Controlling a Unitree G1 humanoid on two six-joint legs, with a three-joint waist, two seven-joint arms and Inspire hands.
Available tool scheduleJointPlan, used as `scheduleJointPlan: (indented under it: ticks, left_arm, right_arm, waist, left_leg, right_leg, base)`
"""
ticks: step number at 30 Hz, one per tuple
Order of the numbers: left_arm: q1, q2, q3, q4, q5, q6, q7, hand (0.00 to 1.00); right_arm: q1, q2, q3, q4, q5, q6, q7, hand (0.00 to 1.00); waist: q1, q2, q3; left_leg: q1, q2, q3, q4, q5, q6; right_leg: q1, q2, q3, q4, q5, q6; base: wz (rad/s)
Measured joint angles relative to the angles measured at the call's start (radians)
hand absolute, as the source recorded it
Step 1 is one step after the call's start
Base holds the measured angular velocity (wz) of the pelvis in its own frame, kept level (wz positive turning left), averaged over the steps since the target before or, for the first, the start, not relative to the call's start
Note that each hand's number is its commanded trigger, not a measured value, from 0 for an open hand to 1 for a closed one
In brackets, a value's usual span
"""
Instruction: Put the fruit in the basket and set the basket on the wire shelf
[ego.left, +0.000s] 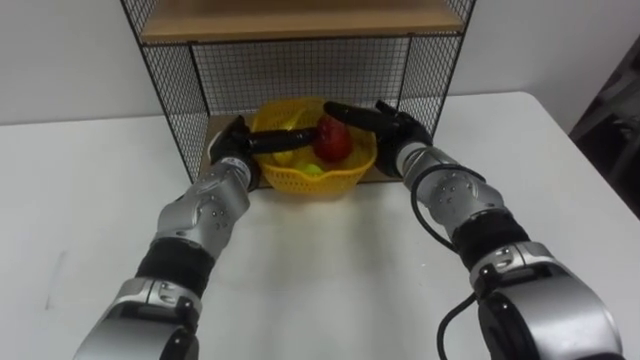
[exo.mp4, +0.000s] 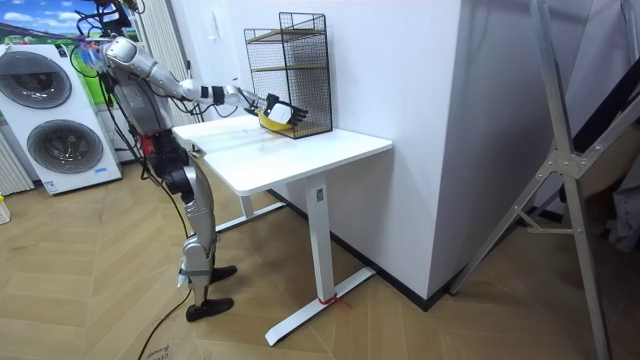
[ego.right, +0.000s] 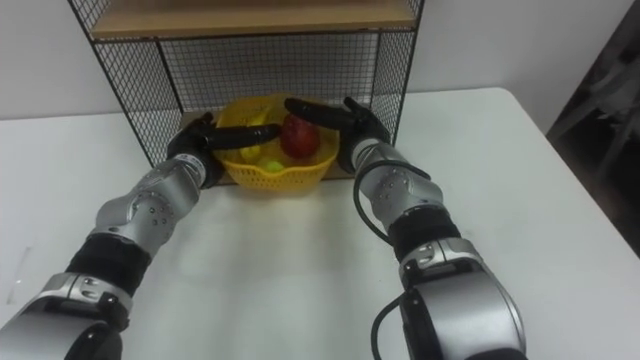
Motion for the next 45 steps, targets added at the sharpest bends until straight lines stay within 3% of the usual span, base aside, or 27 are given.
scheduleJointPlan:
  ticks: [5,8,10,13,16,29,34,45]
  left_arm:
    - [0.0,0.008,0.027,0.0,0.0,0.003,0.011,0.0]
    - [0.0,0.016,0.056,-0.002,0.0,0.016,0.015,0.0]
    - [0.0,0.023,0.063,-0.011,0.004,0.017,0.021,0.0]
    - [0.0,0.029,0.082,-0.015,0.012,0.02,0.021,0.0]
    - [0.0,0.039,0.082,-0.038,0.013,0.036,0.021,0.0]
    - [-0.012,0.071,0.105,-0.1,0.012,0.038,-0.007,0.0]
    - [-0.033,0.108,0.108,-0.096,0.013,0.04,-0.036,0.0]
    - [-0.059,0.11,0.126,-0.106,-0.03,0.041,-0.033,0.0]
  right_arm:
    - [0.0,-0.007,-0.005,0.001,-0.03,0.001,0.008,0.0]
    - [0.0,-0.007,-0.02,0.001,-0.025,0.001,0.024,0.0]
    - [-0.002,-0.008,-0.032,0.001,-0.023,0.001,0.029,0.0]
    - [-0.002,-0.009,-0.037,0.0,-0.013,0.002,0.031,0.0]
    - [-0.002,-0.01,-0.04,0.0,-0.01,0.002,0.032,0.0]
    - [-0.084,-0.033,-0.079,-0.001,-0.008,0.02,0.065,0.0]
    - [-0.084,-0.042,-0.079,-0.001,-0.01,0.021,0.095,0.0]
    - [-0.092,-0.053,-0.069,-0.065,-0.035,0.02,0.067,0.0]
  waist:
    - [-0.013,0.009,-0.005]
    - [-0.017,0.018,-0.0111]
    - [-0.014,0.027,-0.0217]
    - [-0.013,0.031,-0.0256]
    - [-0.013,0.031,-0.0256]
    - [-0.017,0.032,-0.0254]
    - [-0.016,0.032,-0.0246]
    - [-0.003,0.04,-0.0209]
  left_leg:
    - [-0.002,0.001,0.001,0.0,0.0,0.0]
    - [-0.003,0.001,0.001,0.0,0.0,0.0]
    - [-0.015,0.001,0.001,0.0,0.0,0.0]
    - [-0.014,0.001,0.002,0.001,0.0,0.0]
    - [-0.015,0.001,0.001,0.0,0.0,0.0]
    - [-0.017,0.0,-0.004,0.002,0.0,0.0]
    - [-0.019,0.0,-0.003,-0.002,0.0,0.0]
    - [-0.052,0.001,0.001,0.001,0.0,0.0]
  right_leg:
    - [-0.008,0.001,0.0,0.001,0.0,0.0]
    - [-0.01,0.0,-0.001,0.002,0.0,0.0]
    - [-0.022,0.0,0.0,0.004,0.0,0.0]
    - [-0.022,0.0,0.0,0.004,0.0,0.0]
    - [-0.022,0.0,-0.001,0.003,0.0,0.0]
    - [-0.019,-0.002,-0.017,0.0,0.001,0.0]
    - [-0.022,-0.002,-0.017,0.0,0.001,0.0]
    - [-0.057,-0.002,-0.014,0.002,0.001,0.0]
  base:
    - [0.0]
    - [0.0]
    - [0.0]
    - [0.0]
    - [0.0]
    - [0.01]
    - [0.0]
    - [-0.01]
